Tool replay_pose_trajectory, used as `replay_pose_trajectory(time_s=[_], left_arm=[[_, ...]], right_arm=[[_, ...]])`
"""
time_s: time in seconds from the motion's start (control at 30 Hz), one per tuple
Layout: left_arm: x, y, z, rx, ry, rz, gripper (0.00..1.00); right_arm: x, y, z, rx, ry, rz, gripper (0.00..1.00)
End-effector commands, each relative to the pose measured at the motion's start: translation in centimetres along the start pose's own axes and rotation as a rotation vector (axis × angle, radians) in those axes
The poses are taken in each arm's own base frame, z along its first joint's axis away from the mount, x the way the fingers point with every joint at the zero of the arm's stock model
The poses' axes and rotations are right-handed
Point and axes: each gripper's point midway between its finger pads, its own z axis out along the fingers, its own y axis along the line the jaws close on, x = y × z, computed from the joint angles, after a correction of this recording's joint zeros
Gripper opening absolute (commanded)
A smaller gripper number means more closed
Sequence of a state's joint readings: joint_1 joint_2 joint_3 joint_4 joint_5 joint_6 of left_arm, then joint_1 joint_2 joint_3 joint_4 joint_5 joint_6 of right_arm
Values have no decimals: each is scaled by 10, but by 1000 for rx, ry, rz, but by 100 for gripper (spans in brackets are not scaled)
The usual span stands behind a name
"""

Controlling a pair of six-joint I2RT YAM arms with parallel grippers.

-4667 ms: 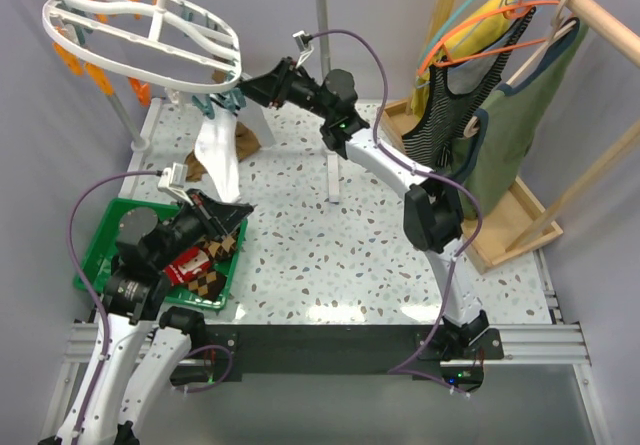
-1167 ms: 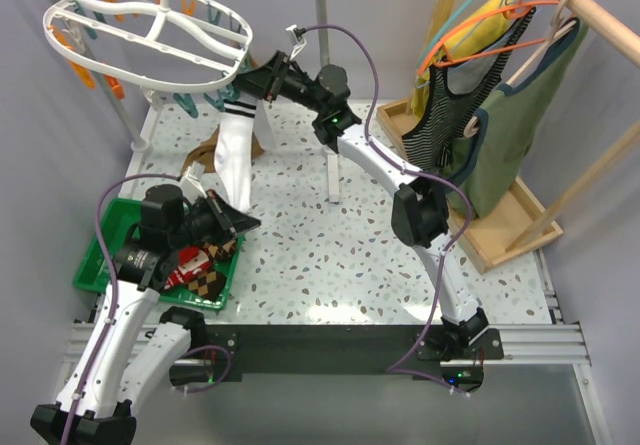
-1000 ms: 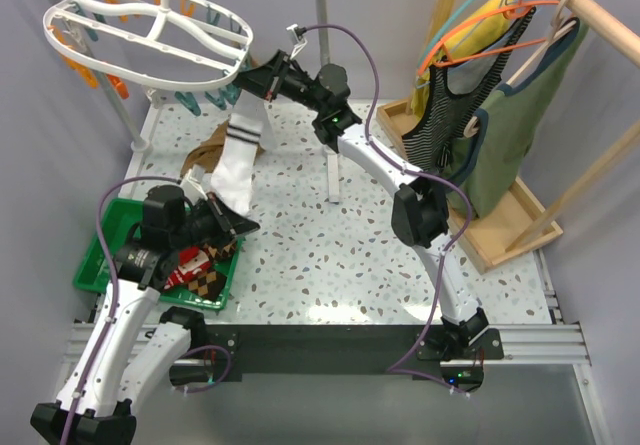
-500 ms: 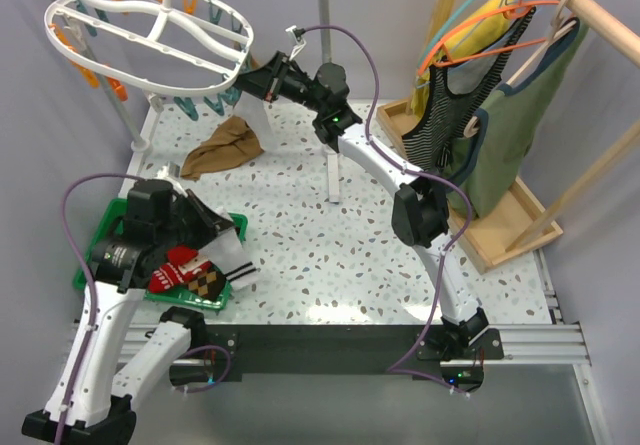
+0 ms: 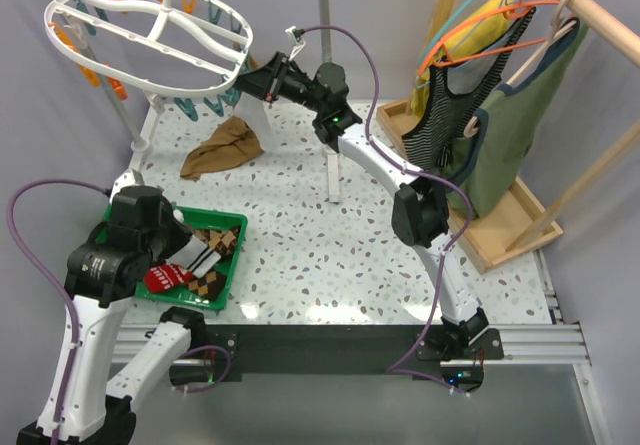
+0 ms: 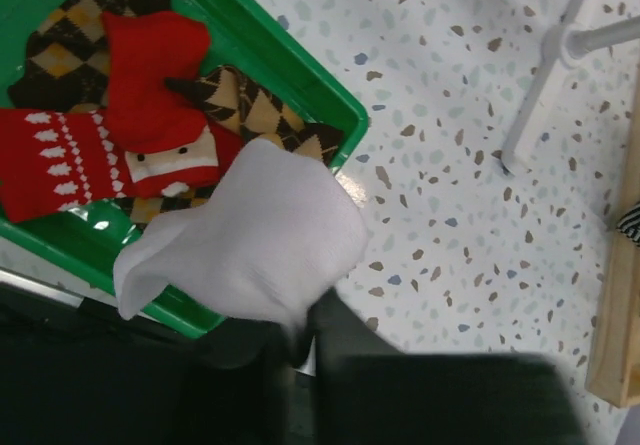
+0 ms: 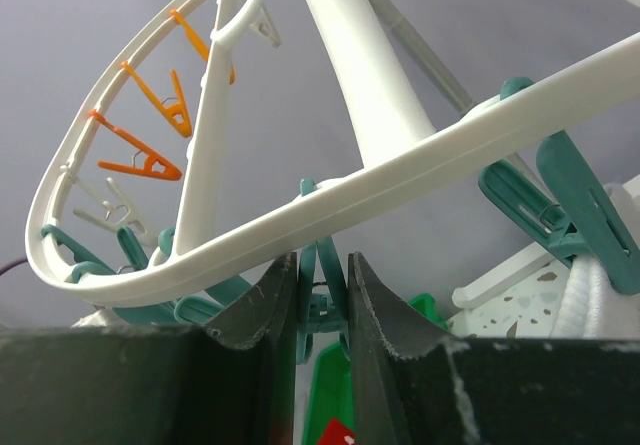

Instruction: Remove the socks clipped to the hanger

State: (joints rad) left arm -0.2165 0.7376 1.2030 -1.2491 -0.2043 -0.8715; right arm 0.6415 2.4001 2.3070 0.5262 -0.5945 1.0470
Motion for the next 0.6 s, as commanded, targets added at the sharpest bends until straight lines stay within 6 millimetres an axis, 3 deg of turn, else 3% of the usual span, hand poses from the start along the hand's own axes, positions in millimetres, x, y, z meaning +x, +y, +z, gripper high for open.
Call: replay_pose_trajectory(time_s=[0.0,0.1,0.17,0.3,0.37,0.4,0.47,0.5,0.53,0.57], left_arm=[[-3,27,4,-134,-43,-2,30],[-8,21,5,-114,-58,-9,63],[-11,8,5,-59,-54,22,67],[-31,-46,7,186,-118,43,68],[-27,-64,16,286,-112,51,68],[-39,-84,18,368,-160,32,68],[-34,-100,36,435,-150,19,67],[-43,-120,41,517,-181,11,67],[-32,-117,63,509,-158,13,67],[-42,-131,68,566,-210,-17,67]], right_arm=[[-7,31,0,-41,26,-22,0],[-6,29,0,-36,29,-17,0],[-8,29,0,-32,28,-17,0],[-10,33,1,-33,22,7,0],[-10,33,0,-28,25,14,0],[-9,34,-1,-25,28,16,0],[-10,35,-3,-20,31,13,0],[-9,37,-2,-21,32,14,0],[-11,37,-3,-18,29,16,0],[-11,38,-2,-19,28,21,0]])
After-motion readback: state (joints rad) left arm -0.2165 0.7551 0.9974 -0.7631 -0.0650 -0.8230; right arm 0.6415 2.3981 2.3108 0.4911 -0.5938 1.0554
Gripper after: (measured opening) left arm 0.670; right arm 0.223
